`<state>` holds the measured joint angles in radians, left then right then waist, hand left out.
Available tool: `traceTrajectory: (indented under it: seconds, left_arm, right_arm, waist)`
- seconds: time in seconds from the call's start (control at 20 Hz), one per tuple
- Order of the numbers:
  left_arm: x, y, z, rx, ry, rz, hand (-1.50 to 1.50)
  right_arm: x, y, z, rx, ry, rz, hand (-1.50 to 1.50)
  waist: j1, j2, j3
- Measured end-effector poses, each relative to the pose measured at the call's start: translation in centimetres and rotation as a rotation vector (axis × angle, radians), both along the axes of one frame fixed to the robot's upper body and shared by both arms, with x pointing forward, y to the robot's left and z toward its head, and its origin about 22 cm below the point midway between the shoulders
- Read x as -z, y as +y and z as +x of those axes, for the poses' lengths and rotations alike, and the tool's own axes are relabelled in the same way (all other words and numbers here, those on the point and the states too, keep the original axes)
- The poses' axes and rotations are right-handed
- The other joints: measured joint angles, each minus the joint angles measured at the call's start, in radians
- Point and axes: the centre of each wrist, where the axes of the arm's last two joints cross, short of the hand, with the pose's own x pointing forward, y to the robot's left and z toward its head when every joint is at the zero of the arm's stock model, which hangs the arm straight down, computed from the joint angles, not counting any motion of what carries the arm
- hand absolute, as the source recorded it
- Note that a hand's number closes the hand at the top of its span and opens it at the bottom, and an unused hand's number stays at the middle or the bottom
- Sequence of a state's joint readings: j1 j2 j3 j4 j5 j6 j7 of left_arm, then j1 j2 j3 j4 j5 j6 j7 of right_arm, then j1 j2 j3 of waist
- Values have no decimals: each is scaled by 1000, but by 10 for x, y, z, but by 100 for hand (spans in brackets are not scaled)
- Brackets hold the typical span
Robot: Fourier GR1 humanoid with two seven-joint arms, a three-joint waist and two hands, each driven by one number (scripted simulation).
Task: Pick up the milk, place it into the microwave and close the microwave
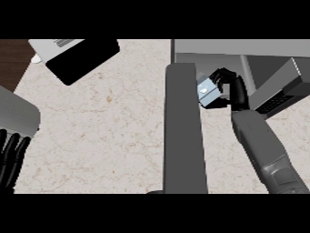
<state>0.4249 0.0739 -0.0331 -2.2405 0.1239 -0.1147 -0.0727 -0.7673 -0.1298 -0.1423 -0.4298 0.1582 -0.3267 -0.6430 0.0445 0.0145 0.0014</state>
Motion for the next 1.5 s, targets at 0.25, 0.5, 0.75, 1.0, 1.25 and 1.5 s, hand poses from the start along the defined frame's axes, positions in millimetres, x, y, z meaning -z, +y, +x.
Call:
traceTrajectory:
  seconds: [0.25, 0.5, 0.75, 1.0, 1.25, 1.5]
  left_arm:
    - [1, 0, 6, 11, -1, -7, -150]
    - [-1, 0, 7, 9, 0, 12, -150]
    - [1, 1, 7, 15, 7, 33, -150]
    - [2, 2, 12, 16, 5, 58, -150]
    - [3, -1, 14, 30, -1, 67, -150]
    - [3, -2, 12, 32, 3, 77, -150]
  right_arm:
    - [-19, -10, 18, 117, -9, -59, 150]
    - [-31, -20, 26, 264, -85, -160, 150]
    - [-43, -22, 35, 247, -85, -306, -150]
    - [-47, -10, 39, 183, -56, -368, -150]
    - [-50, 5, 42, 138, -32, -365, -150]
    - [-46, 10, 40, 144, -39, -341, -150]
  waist:
    - [17, 10, 1]
    - [36, 18, 2]
    - [56, 23, 1]
    - [62, 28, 2]
    - [63, 29, 2]
    - [57, 26, 2]
